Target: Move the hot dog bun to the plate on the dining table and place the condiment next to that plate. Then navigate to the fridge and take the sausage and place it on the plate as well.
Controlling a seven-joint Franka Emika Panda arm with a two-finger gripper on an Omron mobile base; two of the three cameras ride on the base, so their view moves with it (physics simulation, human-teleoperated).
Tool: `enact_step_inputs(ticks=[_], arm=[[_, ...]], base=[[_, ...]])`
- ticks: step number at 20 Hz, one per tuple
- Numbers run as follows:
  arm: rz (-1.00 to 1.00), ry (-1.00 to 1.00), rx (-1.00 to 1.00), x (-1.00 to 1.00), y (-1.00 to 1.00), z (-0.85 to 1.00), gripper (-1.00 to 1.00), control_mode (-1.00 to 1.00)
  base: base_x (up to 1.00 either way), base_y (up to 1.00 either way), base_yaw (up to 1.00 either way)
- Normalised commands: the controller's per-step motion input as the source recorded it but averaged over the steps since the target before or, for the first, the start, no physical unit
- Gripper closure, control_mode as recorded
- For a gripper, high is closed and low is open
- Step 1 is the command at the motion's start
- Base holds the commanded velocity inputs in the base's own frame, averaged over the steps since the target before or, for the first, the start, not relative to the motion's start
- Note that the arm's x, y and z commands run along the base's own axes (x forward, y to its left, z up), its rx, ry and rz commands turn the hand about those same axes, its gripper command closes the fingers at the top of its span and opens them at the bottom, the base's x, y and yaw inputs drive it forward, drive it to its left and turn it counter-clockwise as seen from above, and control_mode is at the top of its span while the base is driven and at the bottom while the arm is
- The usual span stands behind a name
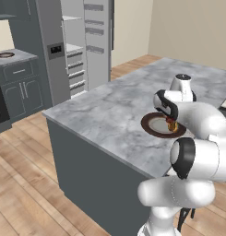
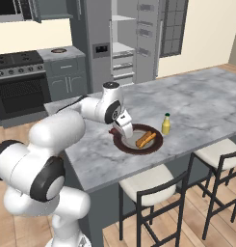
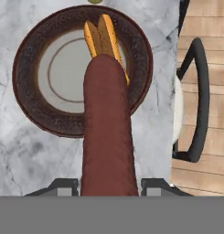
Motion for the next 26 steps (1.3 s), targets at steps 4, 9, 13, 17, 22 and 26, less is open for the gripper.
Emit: enact_step_inputs(ticks=[4,9,13,17,22,26], arm=[[0.00,0.00,0.00,0.53,-0.10,-0.35,1.00,-1.00],[0.00,0.00,0.00,0.51,-0.17,-0.29,1.00,-1.00],[0.01,0.00,0.00,0.54,-0.21,-0.28,1.00,-1.00],[0.03,0.00,0.00,0.37,-0.05,-0.33,1.00,-1.00],[0.03,0.00,0.00,0.33,0.00,-0.27,1.00,-1.00],[0.02,0.00,0.00,0.34,-0.01,-0.26,1.00,-1.00]], base=[[0.00,0.00,0.00],[0.00,0.00,0.00],[0.00,0.00,0.00],[0.00,0.00,0.00],[0.00,0.00,0.00],[0.00,0.00,0.00]])
